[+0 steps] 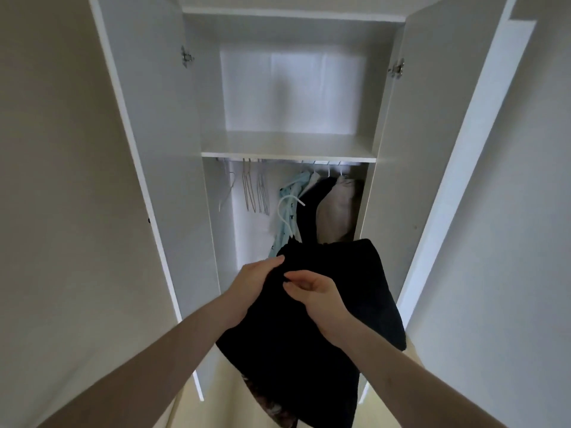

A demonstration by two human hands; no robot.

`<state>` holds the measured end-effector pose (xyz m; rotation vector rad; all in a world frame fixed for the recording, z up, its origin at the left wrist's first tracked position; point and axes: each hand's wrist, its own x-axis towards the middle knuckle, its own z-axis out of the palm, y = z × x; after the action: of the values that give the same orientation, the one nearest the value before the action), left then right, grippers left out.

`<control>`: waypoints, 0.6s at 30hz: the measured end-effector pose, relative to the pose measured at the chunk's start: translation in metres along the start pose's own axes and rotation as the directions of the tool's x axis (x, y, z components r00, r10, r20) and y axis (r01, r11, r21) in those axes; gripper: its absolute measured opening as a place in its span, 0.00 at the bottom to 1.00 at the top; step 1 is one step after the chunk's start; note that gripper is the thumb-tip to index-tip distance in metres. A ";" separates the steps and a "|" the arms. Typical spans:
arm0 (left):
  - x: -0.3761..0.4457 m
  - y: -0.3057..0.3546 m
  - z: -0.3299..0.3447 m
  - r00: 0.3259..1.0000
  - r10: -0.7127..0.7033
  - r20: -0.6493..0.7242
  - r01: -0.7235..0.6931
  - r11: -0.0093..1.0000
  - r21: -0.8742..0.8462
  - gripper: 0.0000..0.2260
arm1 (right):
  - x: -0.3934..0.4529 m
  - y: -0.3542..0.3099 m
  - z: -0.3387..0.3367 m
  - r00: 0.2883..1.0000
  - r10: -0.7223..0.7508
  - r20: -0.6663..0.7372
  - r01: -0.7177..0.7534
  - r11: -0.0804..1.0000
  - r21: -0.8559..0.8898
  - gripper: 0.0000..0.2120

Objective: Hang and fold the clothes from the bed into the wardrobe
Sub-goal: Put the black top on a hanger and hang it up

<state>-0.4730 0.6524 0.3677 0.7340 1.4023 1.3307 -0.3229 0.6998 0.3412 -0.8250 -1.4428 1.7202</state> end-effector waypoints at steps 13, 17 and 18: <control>0.128 0.025 -0.018 0.949 0.315 -0.035 -0.207 0.700 0.683 0.13 | 0.133 0.019 -0.046 0.972 -0.071 0.225 0.136 0.947 -0.290 0.14; 0.188 0.032 -0.054 0.939 0.335 -0.079 -0.144 0.592 0.793 0.15 | 0.200 0.032 -0.063 0.983 -0.050 0.179 0.125 0.891 -0.437 0.13; 0.198 0.034 -0.062 0.943 0.322 -0.084 -0.128 0.584 0.801 0.16 | 0.216 0.034 -0.069 0.989 -0.033 0.145 0.098 0.880 -0.466 0.13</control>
<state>-0.5956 0.8214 0.3409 1.4284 2.1843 0.9367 -0.3829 0.9161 0.2920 -0.9087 -2.0052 1.4069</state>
